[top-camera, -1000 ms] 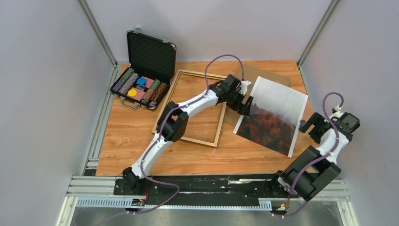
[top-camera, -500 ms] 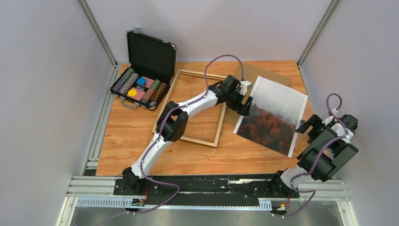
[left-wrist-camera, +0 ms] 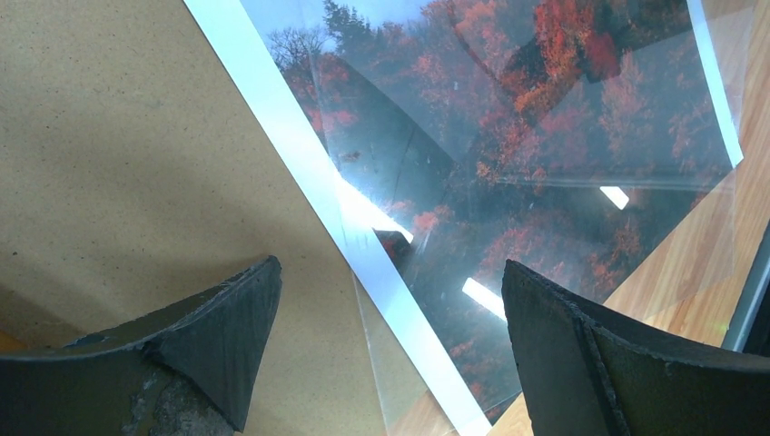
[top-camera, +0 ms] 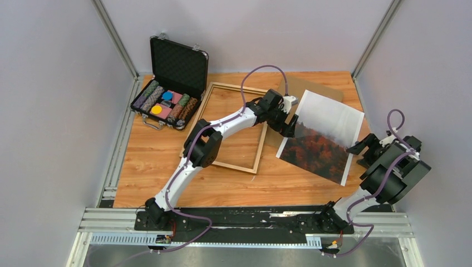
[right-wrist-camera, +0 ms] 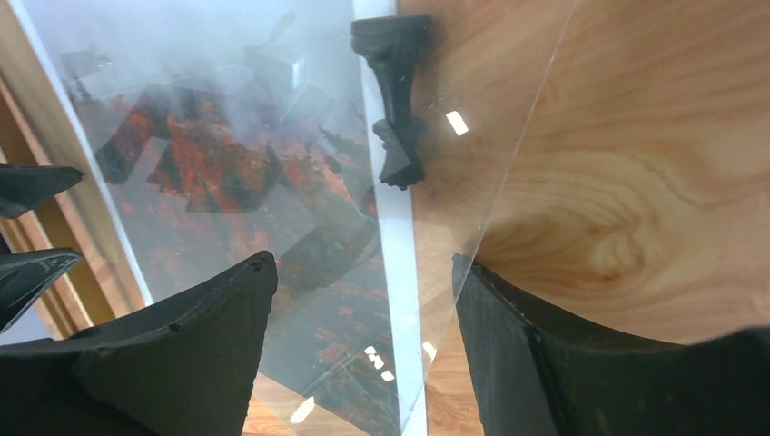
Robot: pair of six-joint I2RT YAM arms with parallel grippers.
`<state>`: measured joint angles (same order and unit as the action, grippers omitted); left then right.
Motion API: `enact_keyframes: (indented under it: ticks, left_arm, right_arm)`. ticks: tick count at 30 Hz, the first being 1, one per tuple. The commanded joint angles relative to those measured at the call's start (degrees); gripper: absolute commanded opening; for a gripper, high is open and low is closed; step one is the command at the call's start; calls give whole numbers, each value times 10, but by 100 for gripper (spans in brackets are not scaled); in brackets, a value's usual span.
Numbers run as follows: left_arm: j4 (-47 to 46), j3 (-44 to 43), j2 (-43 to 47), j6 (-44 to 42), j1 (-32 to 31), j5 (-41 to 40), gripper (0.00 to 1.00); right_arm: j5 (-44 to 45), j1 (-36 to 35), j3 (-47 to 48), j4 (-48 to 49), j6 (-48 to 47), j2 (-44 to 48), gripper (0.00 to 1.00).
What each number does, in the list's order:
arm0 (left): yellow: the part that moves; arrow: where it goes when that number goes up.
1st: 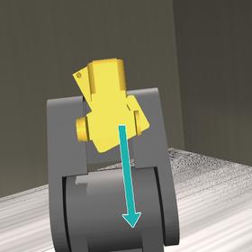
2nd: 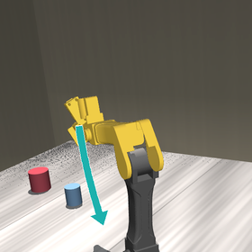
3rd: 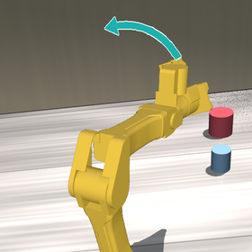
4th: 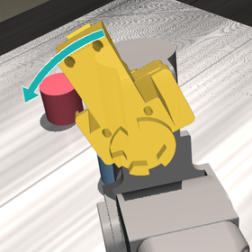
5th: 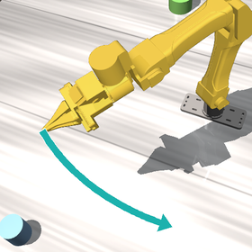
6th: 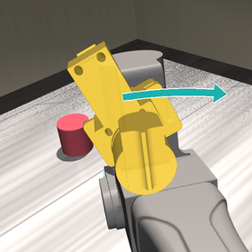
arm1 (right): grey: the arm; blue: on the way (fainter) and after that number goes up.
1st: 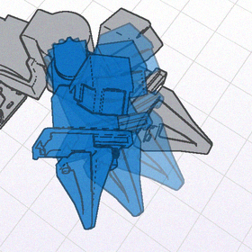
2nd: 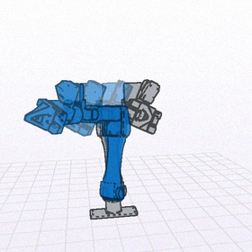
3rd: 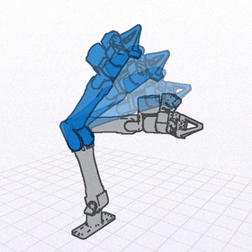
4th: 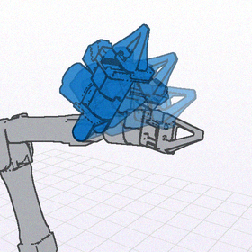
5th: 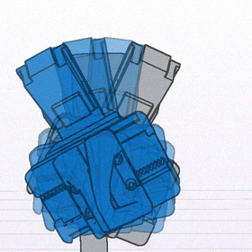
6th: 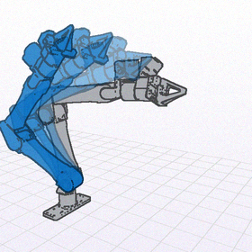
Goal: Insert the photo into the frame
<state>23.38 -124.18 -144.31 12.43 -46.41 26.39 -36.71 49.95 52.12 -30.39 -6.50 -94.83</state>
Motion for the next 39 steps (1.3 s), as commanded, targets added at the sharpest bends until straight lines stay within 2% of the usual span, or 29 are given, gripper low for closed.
enact_keyframes:
  ticks: [1, 23, 33, 39]
  left_arm:
    - [44, 28, 0, -6, -3, 6, 100]
    - [18, 81, 13, -16, -3, 38, 99]
    - [8, 92, 22, -23, -3, 59, 99]
    - [-4, 101, 33, -24, -3, 83, 99]
  right_arm:
    - [-73, -4, 13, 24, 1, -16, 73]
    - [-344, 17, -29, 33, -46, 85, 64]
    - [-404, 16, -26, 27, -58, 78, 58]
    - [-372, -2, -21, 31, -59, 65, 54]
